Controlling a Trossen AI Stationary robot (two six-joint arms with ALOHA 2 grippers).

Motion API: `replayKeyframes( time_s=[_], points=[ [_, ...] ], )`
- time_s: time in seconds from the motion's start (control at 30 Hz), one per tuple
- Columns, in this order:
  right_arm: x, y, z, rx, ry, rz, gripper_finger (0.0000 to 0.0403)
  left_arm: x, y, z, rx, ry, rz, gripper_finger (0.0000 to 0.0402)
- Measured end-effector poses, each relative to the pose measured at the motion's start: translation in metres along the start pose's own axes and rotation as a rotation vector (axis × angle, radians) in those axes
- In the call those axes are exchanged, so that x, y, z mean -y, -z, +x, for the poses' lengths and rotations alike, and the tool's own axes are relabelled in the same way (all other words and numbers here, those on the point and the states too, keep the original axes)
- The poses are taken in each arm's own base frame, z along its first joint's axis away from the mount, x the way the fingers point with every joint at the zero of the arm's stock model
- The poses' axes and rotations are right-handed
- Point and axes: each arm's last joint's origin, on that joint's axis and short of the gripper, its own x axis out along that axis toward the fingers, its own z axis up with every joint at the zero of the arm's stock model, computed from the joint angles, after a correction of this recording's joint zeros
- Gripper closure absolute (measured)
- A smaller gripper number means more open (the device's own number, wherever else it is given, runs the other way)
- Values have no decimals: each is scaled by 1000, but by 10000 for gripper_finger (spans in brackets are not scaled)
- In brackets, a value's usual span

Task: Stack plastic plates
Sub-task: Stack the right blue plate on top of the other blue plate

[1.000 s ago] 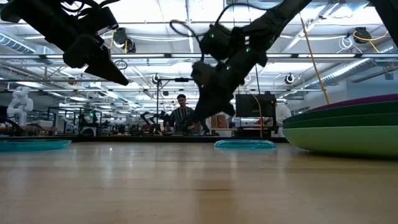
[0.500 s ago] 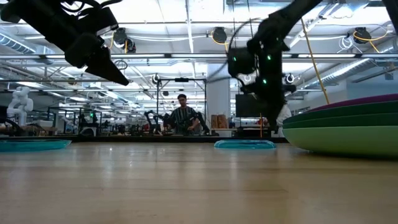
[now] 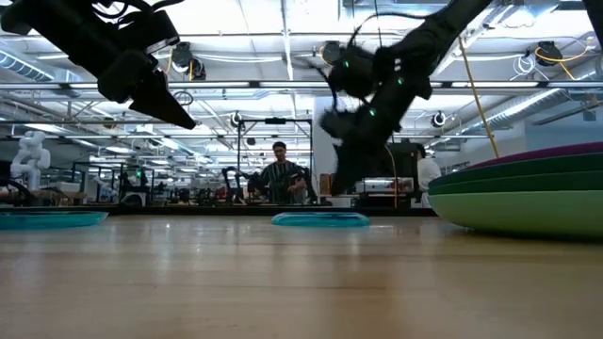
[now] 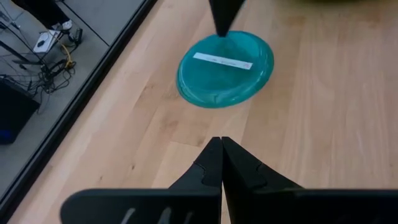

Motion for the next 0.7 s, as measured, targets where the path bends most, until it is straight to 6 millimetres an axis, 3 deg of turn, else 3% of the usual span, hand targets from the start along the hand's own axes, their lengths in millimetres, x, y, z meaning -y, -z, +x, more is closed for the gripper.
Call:
replayKeyframes(
  time_s=[0.13, 0.23, 0.7],
  points=[
    [-30, -3, -4, 30, -216, -150, 399, 0, 0, 0, 0, -1, -16, 400],
    [-39, 0, -6, 13, -261, -200, 399, 0, 0, 0, 0, 0, -43, 400],
    [-32, 6, -7, -14, -129, -397, 399, 2, -12, 9, 96, 32, -149, 400]
  ],
)
